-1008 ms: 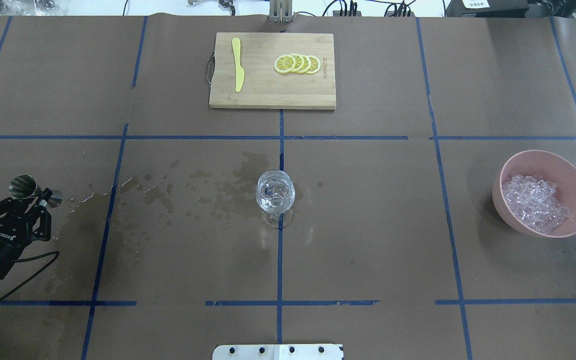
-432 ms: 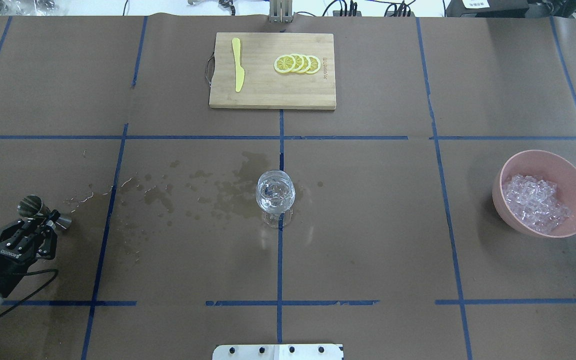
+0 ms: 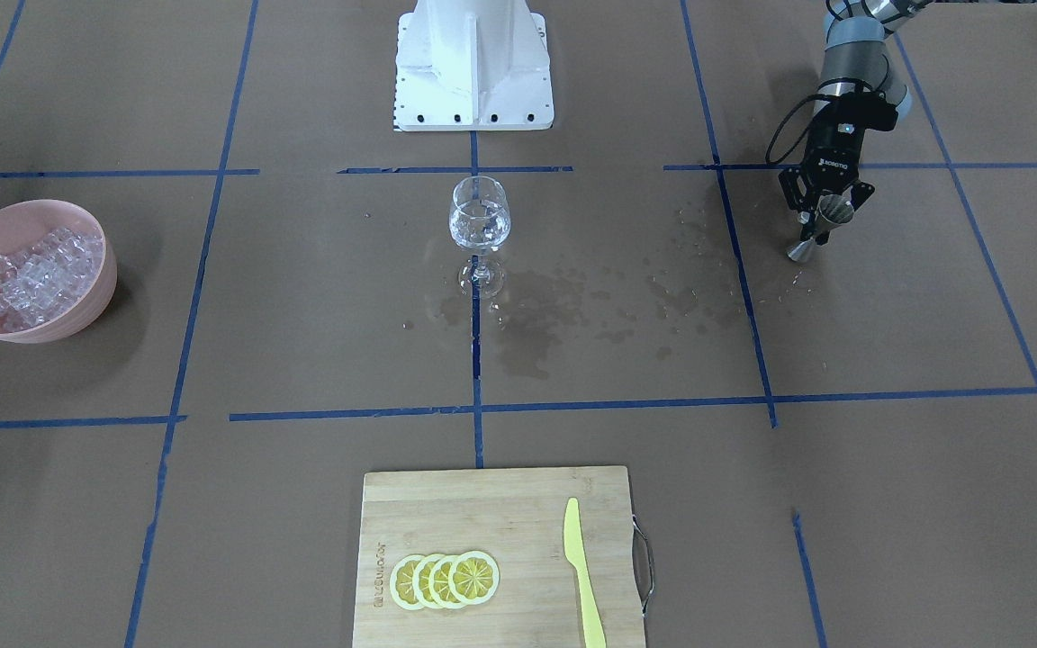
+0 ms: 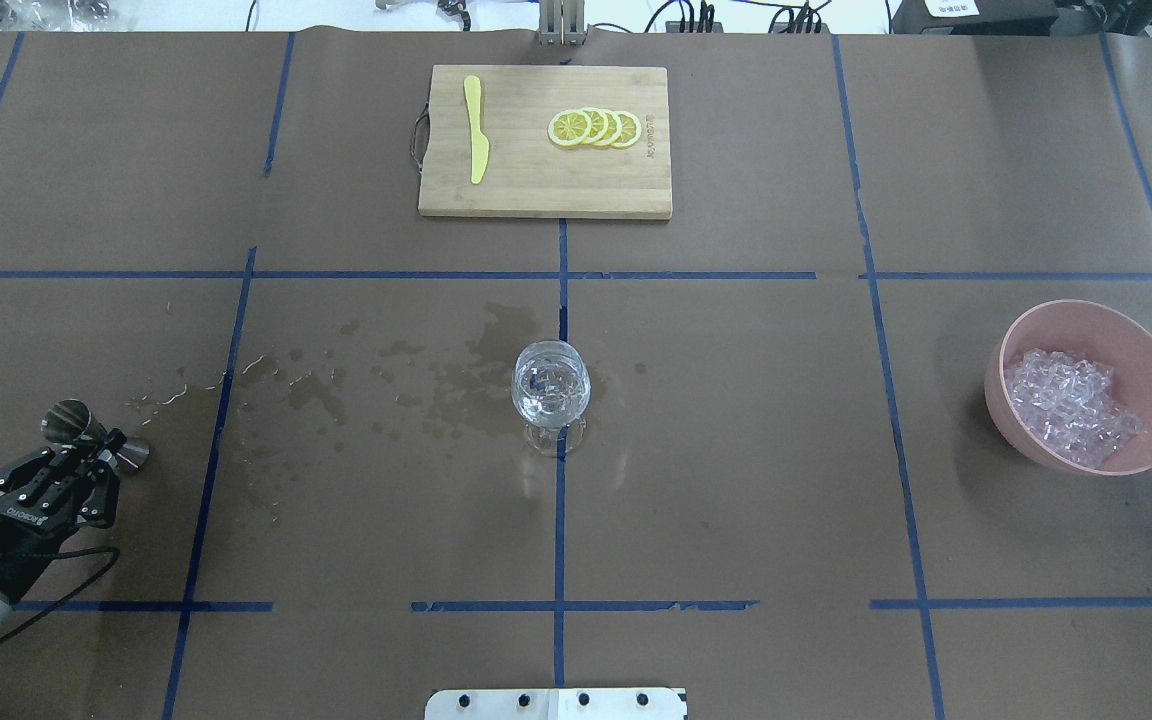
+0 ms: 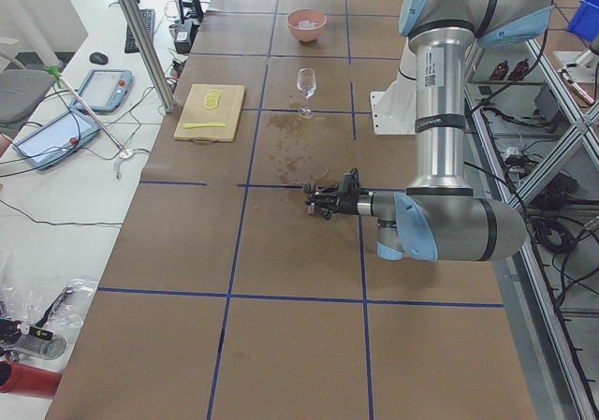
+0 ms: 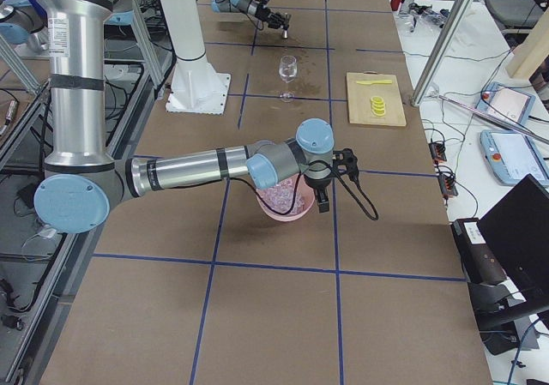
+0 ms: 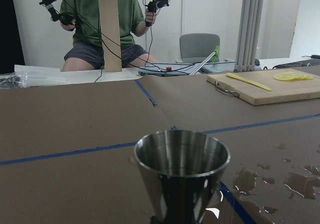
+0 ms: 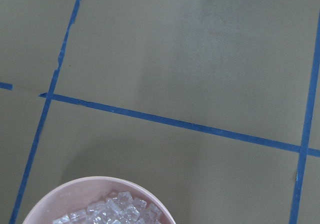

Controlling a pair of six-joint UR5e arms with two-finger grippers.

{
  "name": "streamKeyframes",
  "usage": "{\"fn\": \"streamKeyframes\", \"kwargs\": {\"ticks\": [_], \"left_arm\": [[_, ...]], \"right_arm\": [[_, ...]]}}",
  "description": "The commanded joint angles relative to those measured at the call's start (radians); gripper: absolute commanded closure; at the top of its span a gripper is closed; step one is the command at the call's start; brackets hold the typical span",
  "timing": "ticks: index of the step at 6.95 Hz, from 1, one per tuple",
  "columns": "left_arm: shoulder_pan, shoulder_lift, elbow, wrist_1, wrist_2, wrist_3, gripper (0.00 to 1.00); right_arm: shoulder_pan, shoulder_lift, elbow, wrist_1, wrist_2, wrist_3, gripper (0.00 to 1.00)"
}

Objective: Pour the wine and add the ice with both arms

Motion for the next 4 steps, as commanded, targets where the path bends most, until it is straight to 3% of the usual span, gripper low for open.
{"fn": "streamKeyframes", "kwargs": {"ticks": [1, 2, 3, 4], "left_arm": [[0.009, 0.0, -0.002, 0.0, -0.003, 0.0, 1.0], [0.011, 0.0, -0.002, 0.0, -0.003, -0.002, 0.82], [0.012, 0.0, 0.0, 0.0, -0.005, 0.0, 0.81], [0.018, 0.0, -0.002, 0.0, -0.005, -0.002, 0.69]], "right_arm": [[0.0, -0.001, -0.001, 0.0, 0.0, 0.0, 0.0], [0.0, -0.002, -0.001, -0.001, 0.0, 0.0, 0.0], [0.0, -0.002, -0.001, -0.001, 0.0, 0.002, 0.0], [0.0, -0.002, 0.001, -0.001, 0.0, 0.002, 0.0]]}}
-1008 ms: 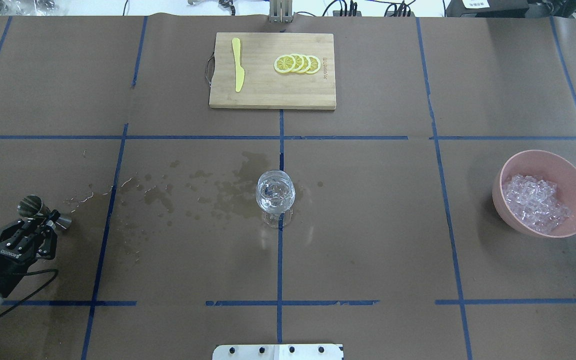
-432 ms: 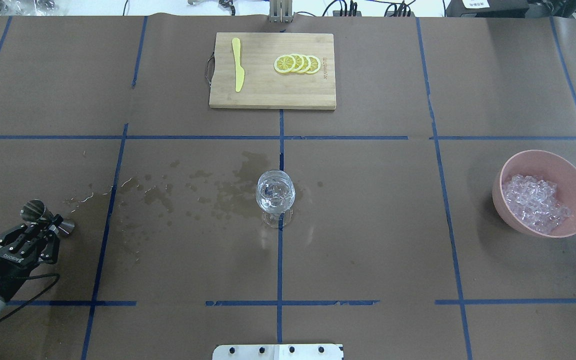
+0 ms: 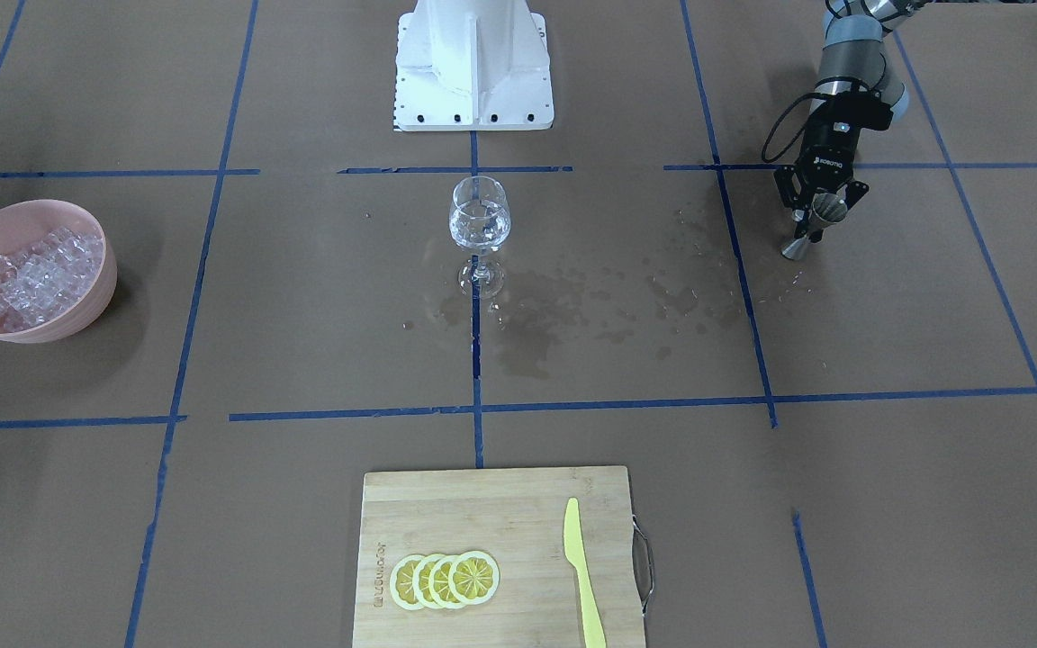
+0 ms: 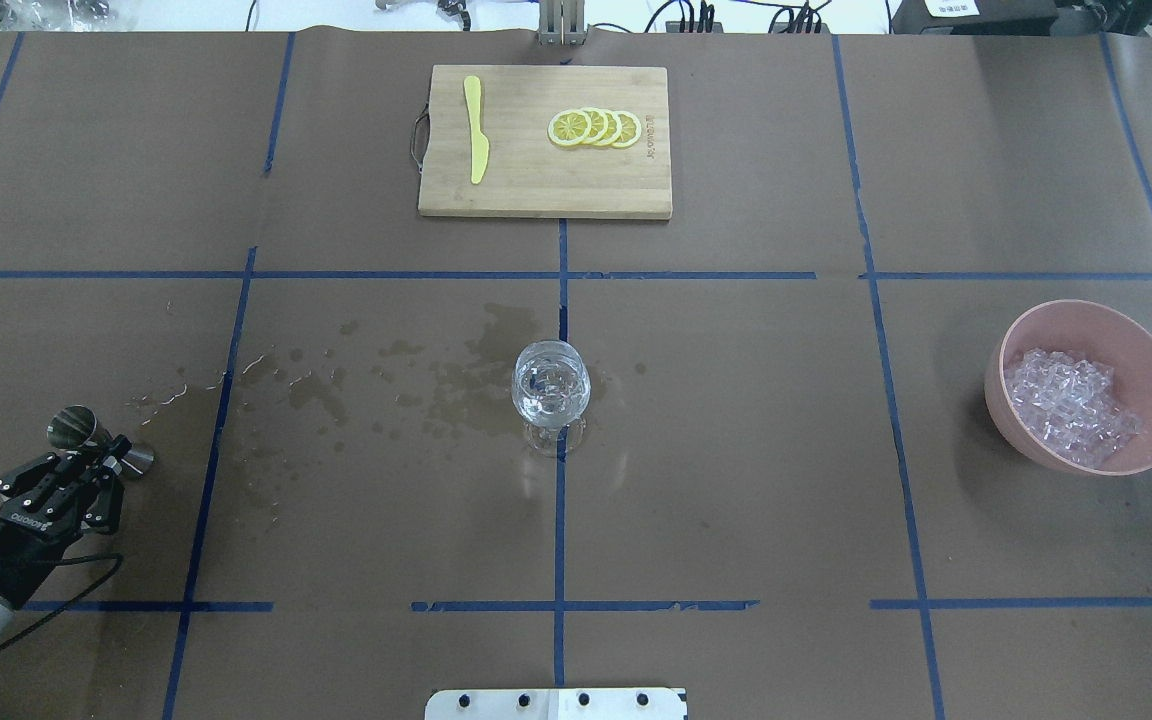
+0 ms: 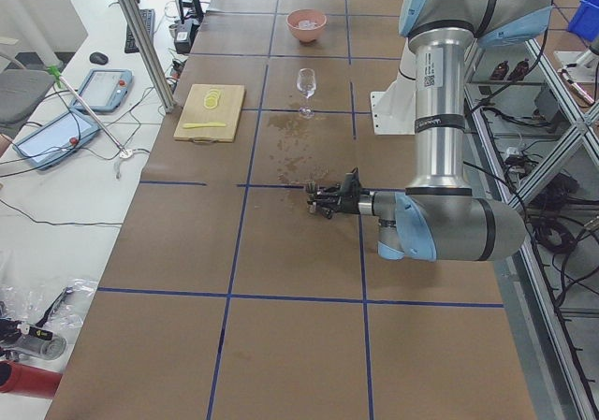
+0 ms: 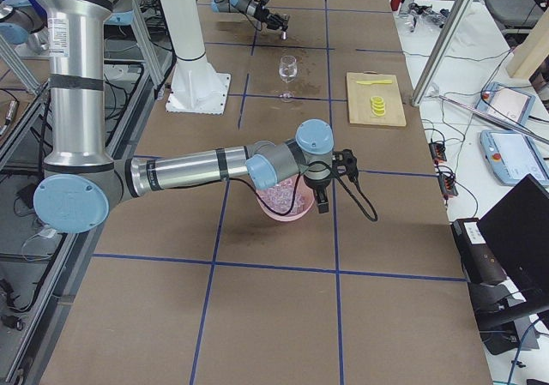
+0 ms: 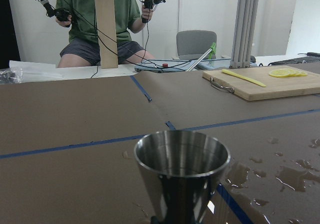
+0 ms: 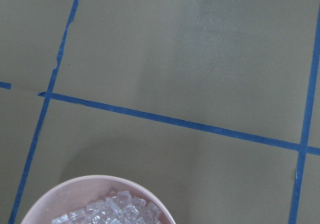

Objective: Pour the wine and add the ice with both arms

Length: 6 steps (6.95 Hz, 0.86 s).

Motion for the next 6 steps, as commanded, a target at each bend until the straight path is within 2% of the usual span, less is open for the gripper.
{"fn": "streamKeyframes", "kwargs": {"ticks": [1, 2, 3, 4, 6], "left_arm": [[0.005, 0.002, -0.001, 0.0, -0.001, 0.001, 0.43], [0.007, 0.002, -0.001, 0.0, -0.001, 0.001, 0.36], [0.007, 0.002, -0.002, -0.003, -0.002, -0.001, 0.06], [0.007, 0.002, -0.004, -0.005, -0.002, 0.001, 0.0], [0.008, 0.002, -0.004, -0.006, 0.002, -0.001, 0.0]], "right_arm": [[0.0, 0.001, 0.001, 0.001, 0.001, 0.0, 0.0], [0.0, 0.0, 0.001, 0.0, 0.002, 0.0, 0.0], [0.0, 0.001, 0.001, 0.001, 0.0, 0.0, 0.0], [0.0, 0.001, 0.006, 0.001, 0.0, 0.0, 0.0], [0.0, 0.003, 0.009, 0.001, 0.002, 0.051, 0.0]]}}
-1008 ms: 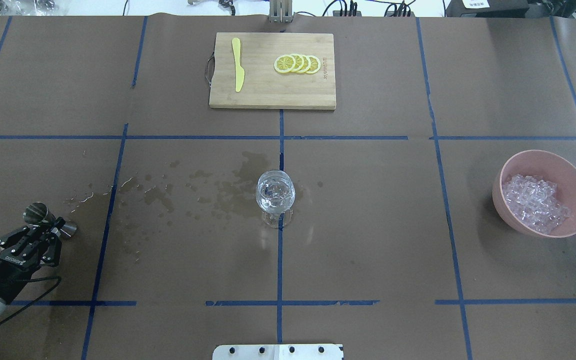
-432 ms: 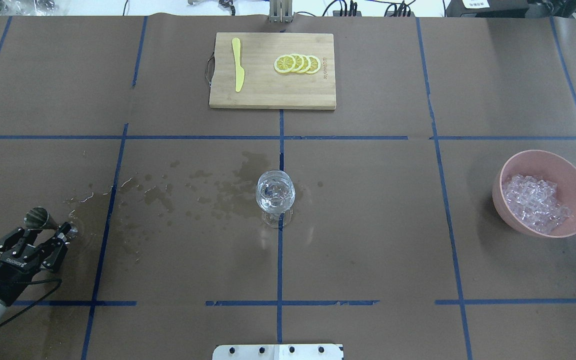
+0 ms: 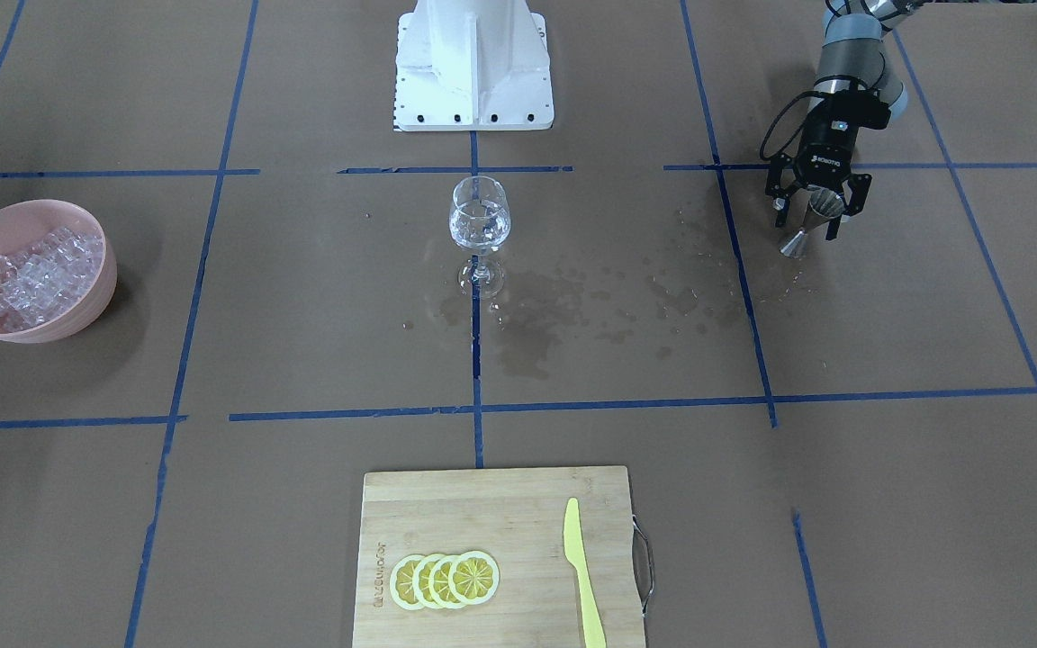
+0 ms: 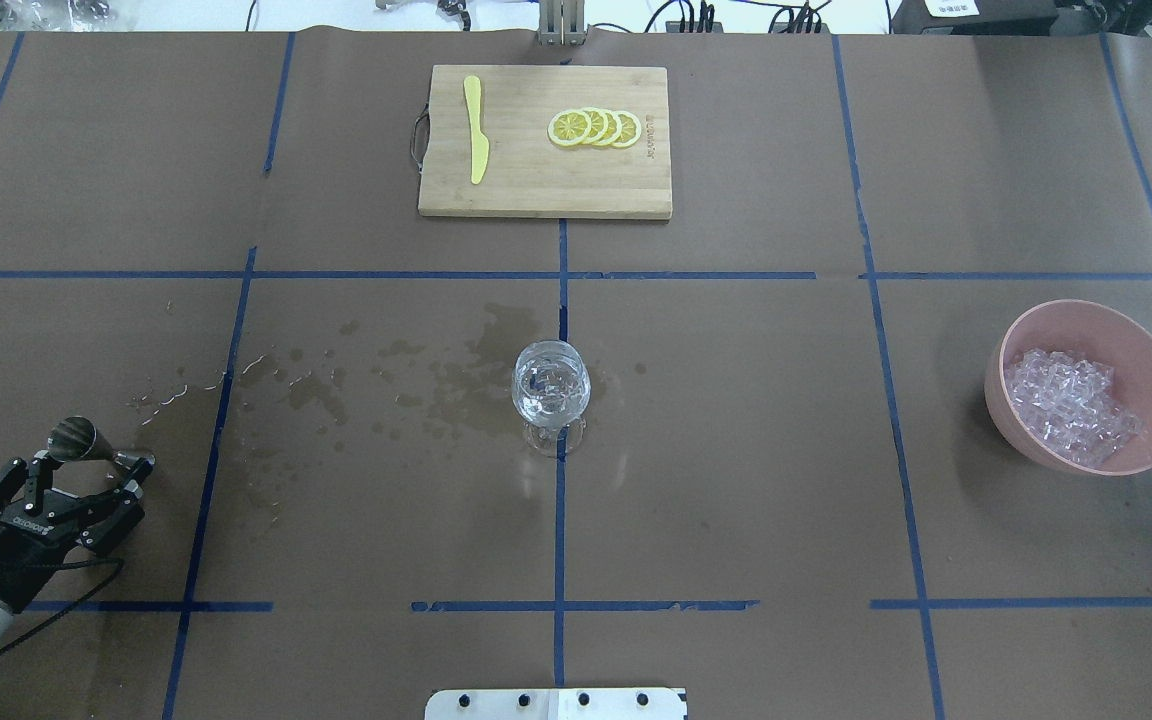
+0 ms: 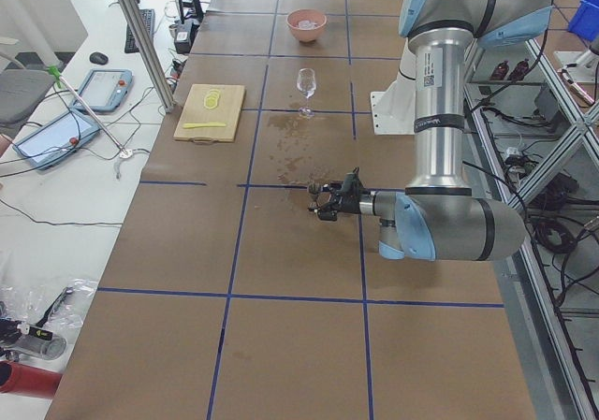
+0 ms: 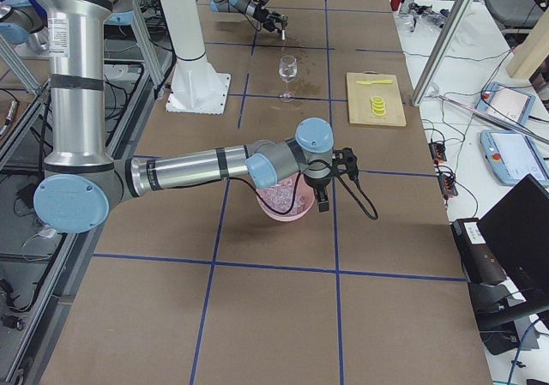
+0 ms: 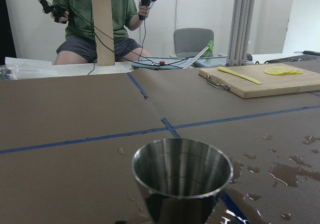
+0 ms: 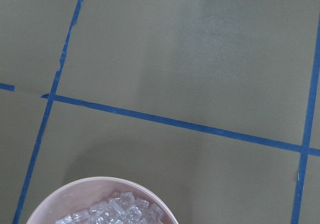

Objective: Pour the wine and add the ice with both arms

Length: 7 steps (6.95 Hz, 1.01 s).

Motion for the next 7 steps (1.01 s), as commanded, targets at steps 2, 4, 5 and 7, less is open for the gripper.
{"fn": "streamKeyframes", "kwargs": {"ticks": [2, 4, 5, 7], "left_arm": [[0.001, 0.0, -0.002, -0.027, 0.015, -0.038, 0.0], [0.008, 0.0, 0.003, -0.033, 0.073, -0.043, 0.0], [0.016, -0.002, -0.003, -0.045, 0.08, -0.044, 0.0], [0.016, 0.0, 0.0, -0.073, 0.08, -0.044, 0.0]], "right_arm": [[-0.002, 0.0, 0.014, 0.001, 0.0, 0.059, 0.0], [-0.002, 0.001, 0.016, 0.001, 0.0, 0.065, 0.0], [-0.003, 0.006, 0.02, 0.001, 0.0, 0.117, 0.0], [-0.014, 0.01, 0.042, -0.001, 0.0, 0.188, 0.0]]}}
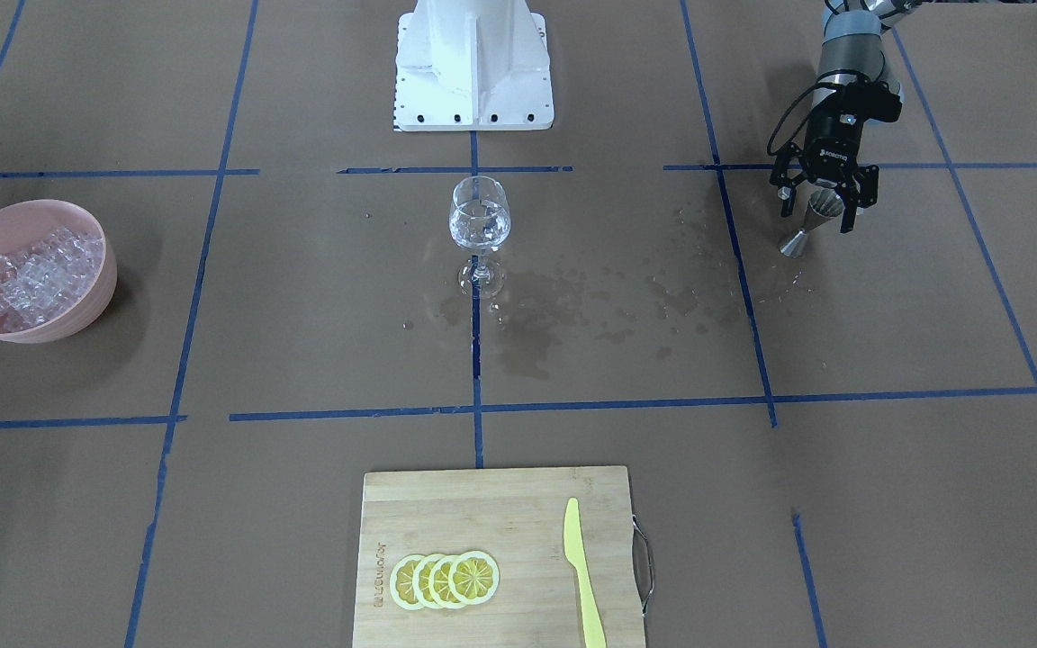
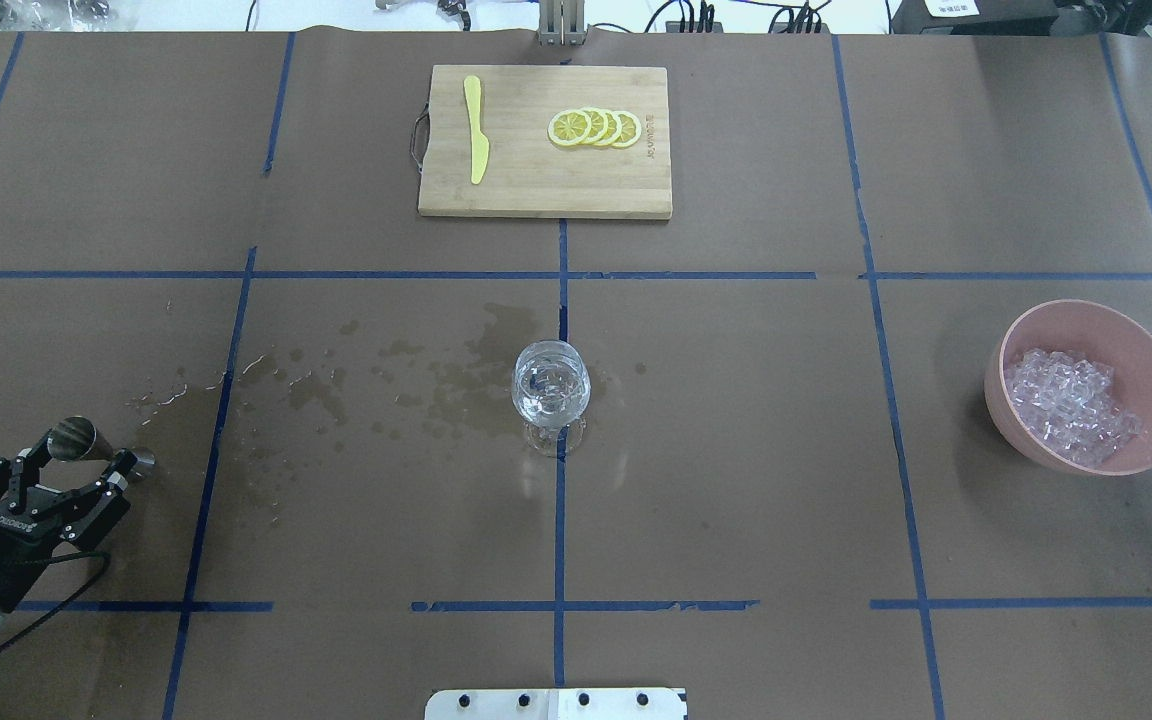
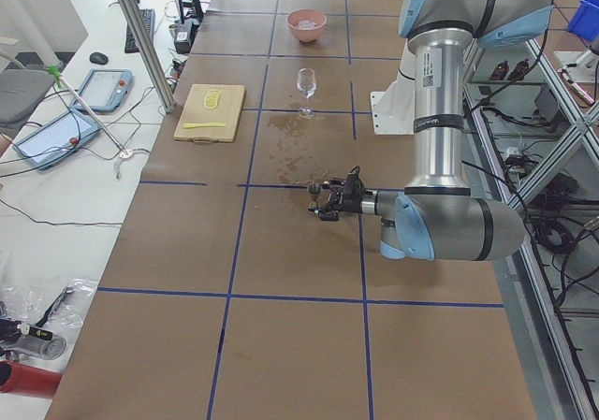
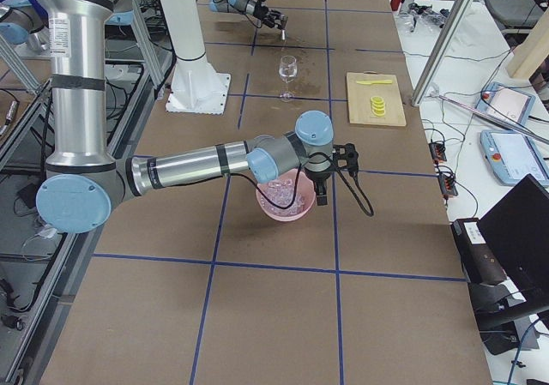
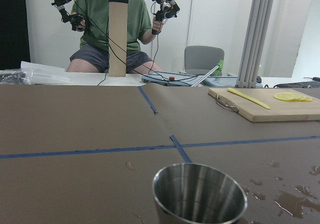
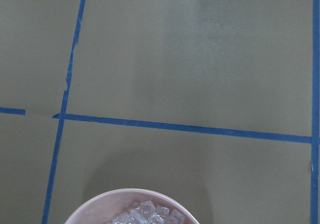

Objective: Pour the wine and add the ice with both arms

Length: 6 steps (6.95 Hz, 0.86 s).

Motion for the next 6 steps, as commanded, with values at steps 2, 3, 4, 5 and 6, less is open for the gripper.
{"fn": "streamKeyframes", "kwargs": {"ticks": [2, 3, 4, 5, 6], "left_arm": [[0.004, 0.008, -0.038, -0.054, 0.002, 0.01, 0.0], [0.003, 0.011, -0.054, -0.053, 0.004, 0.018, 0.0], [0.003, 0.019, -0.098, -0.053, 0.002, 0.091, 0.0], [0.003, 0.04, -0.113, -0.054, 0.002, 0.111, 0.0], [0.0, 0.095, -0.141, -0.054, 0.004, 0.113, 0.0]], "right_arm": [[-0.003, 0.002, 0.008, -0.001, 0.0, 0.034, 0.0], [-0.003, 0.0, 0.006, -0.001, -0.002, 0.033, 0.0], [-0.003, 0.0, 0.003, -0.001, -0.002, 0.034, 0.0], [-0.003, 0.0, 0.003, -0.001, -0.002, 0.034, 0.0], [-0.003, 0.0, 0.0, -0.001, -0.003, 0.033, 0.0]]}}
